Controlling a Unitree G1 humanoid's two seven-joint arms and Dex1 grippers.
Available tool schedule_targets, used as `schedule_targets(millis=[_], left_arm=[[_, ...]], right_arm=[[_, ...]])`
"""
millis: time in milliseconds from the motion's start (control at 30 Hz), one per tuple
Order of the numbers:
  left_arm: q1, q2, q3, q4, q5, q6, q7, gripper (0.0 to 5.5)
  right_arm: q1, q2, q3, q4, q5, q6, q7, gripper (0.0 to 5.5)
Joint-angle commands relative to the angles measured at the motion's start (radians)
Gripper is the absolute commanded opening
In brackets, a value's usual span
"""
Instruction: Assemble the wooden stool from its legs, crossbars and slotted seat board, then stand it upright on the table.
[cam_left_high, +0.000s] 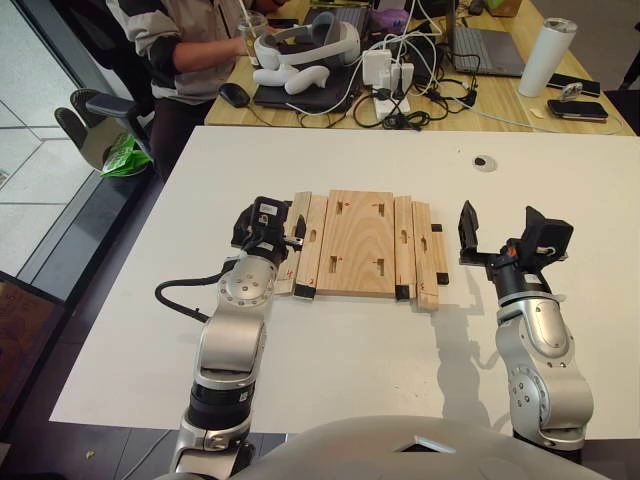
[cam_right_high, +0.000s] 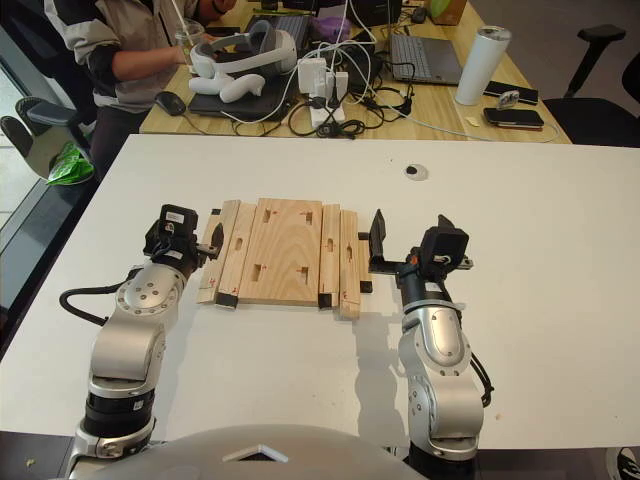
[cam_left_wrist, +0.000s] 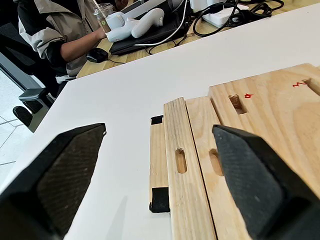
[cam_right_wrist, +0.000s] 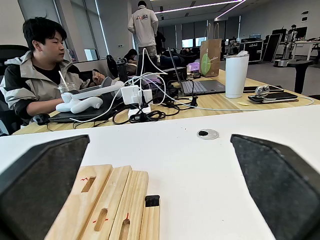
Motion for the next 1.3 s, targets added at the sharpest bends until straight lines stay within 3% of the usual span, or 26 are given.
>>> schedule_targets(millis=[33,667,867,1300], left_arm=[[-0.022,0.013,0.008,0.009,0.0,0.025,-0.017,3.98],[-0.033,0.051,-0.054,0.022,0.017,0.079,-0.054,3.98],[-0.044,0.052,-0.042,0.028,0.019,0.08,-0.061,3.98],[-0.029,-0.056,0.046,0.007,-0.032,0.063,-0.025,3.98]], right_arm=[[-0.012,-0.002,0.0,0.01,0.003,0.01,0.003,5.28],[-0.019,0.007,-0.003,0.011,0.008,0.02,-0.009,5.28],[0.002,0.081,-0.014,0.001,0.082,0.135,-0.039,5.28],[-0.009,0.05,0.001,-0.008,0.095,0.2,-0.057,5.28]])
